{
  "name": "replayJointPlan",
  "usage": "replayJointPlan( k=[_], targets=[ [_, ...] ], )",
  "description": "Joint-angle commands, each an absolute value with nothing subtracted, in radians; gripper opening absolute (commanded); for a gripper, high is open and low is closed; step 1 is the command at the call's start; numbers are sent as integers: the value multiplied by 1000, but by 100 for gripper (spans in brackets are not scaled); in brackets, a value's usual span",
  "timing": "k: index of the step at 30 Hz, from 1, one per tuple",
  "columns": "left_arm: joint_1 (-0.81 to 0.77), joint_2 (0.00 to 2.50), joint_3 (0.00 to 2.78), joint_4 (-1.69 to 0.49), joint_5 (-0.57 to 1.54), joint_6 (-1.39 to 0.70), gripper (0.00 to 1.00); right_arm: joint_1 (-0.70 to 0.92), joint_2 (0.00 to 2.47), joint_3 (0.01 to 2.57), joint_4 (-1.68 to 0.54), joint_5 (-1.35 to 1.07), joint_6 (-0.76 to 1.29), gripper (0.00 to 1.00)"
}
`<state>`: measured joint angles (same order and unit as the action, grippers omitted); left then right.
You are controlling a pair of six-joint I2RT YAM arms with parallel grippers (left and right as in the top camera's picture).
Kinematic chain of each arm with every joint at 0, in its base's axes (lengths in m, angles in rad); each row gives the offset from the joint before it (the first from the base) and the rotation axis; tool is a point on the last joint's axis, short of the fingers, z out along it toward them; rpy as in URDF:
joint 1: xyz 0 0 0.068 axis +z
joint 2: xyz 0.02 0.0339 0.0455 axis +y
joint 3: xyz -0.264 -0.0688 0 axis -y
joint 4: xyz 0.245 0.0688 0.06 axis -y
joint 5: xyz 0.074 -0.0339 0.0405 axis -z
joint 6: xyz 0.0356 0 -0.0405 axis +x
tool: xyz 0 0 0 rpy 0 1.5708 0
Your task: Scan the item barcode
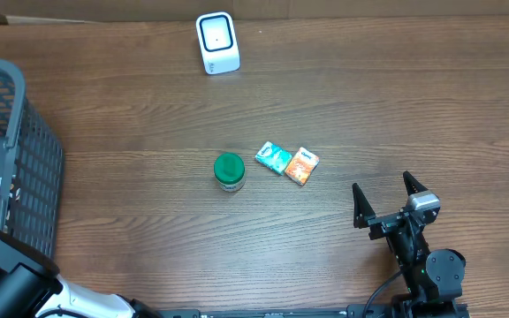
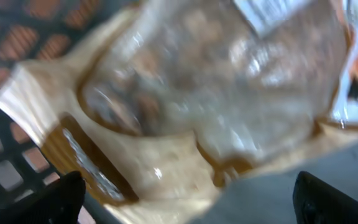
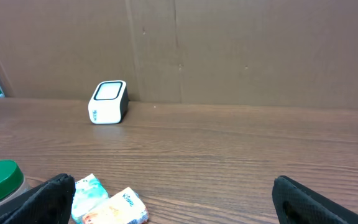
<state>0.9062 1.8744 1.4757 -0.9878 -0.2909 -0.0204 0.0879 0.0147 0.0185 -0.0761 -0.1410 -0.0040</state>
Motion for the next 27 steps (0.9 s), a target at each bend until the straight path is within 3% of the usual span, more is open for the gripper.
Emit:
replayJointPlan(
  k=[1, 12, 18, 24, 27],
  targets=[
    [917, 1892, 1474, -934, -299, 31, 94, 95, 7, 8, -73, -132, -9, 100],
    [916, 2022, 1474, -893, -213, 143, 87, 95, 7, 8, -73, -132, -9, 100],
    [912, 2033, 1476, -883, -208, 142, 59, 95, 7, 8, -73, -132, -9, 100],
    [899, 2033, 1485, -883, -207, 142, 14, 95, 7, 8, -73, -132, -9, 100],
    [886, 2033, 1504, -886, -179, 143, 12, 95, 7, 8, -73, -132, -9, 100]
  ],
)
